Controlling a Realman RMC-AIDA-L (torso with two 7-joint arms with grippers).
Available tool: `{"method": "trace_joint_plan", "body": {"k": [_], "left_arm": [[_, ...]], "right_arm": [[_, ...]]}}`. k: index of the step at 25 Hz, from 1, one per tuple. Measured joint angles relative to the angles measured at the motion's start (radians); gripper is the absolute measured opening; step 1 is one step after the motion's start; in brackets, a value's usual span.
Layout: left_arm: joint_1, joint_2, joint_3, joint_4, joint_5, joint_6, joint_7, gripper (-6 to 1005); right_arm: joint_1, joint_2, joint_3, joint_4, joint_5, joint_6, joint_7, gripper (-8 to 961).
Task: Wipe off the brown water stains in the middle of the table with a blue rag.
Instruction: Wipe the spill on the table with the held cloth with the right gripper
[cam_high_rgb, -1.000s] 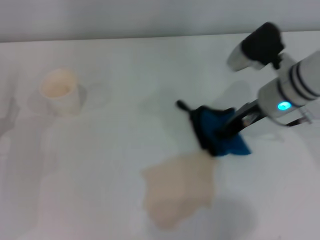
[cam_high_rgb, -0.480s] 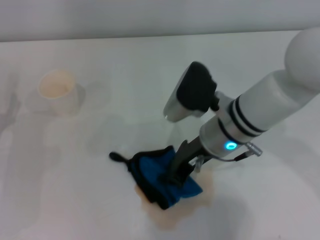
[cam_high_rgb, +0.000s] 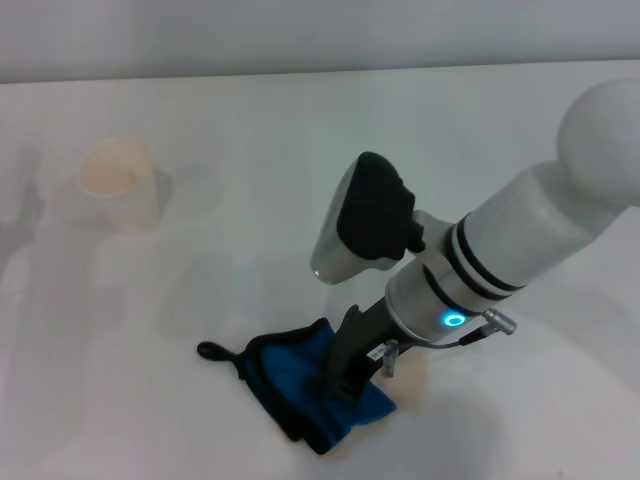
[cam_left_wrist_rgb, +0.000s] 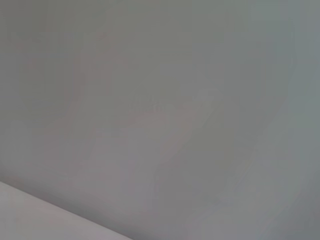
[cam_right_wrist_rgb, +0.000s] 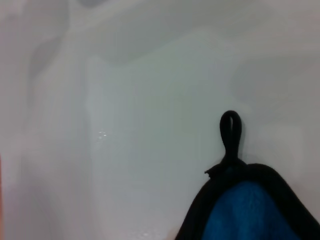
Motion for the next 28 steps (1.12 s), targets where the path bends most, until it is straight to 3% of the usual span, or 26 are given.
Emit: {"method": "trace_joint_plan", "body": {"k": [9,20,28], "left_arm": [[0.005,0.0,0.0,0.004,0.0,0.001,0.0,860],[0.009,0.0,0.0,0.011,0.0,0.002,0.0,860],[0.01,-0.001,0.0,0.011,0.0,0.002,0.0,861]], "right_arm": [[-0.067,-0.01,0.126,-0.022,-0.1,-0.003,-0.011,91],[-0.081,-0.017,0.28,-0.025,-0.216,-0.053,-0.021,90],[-0.112,-0.004,0.266,-0.042,-0.147,0.046,-0.135,91]]}}
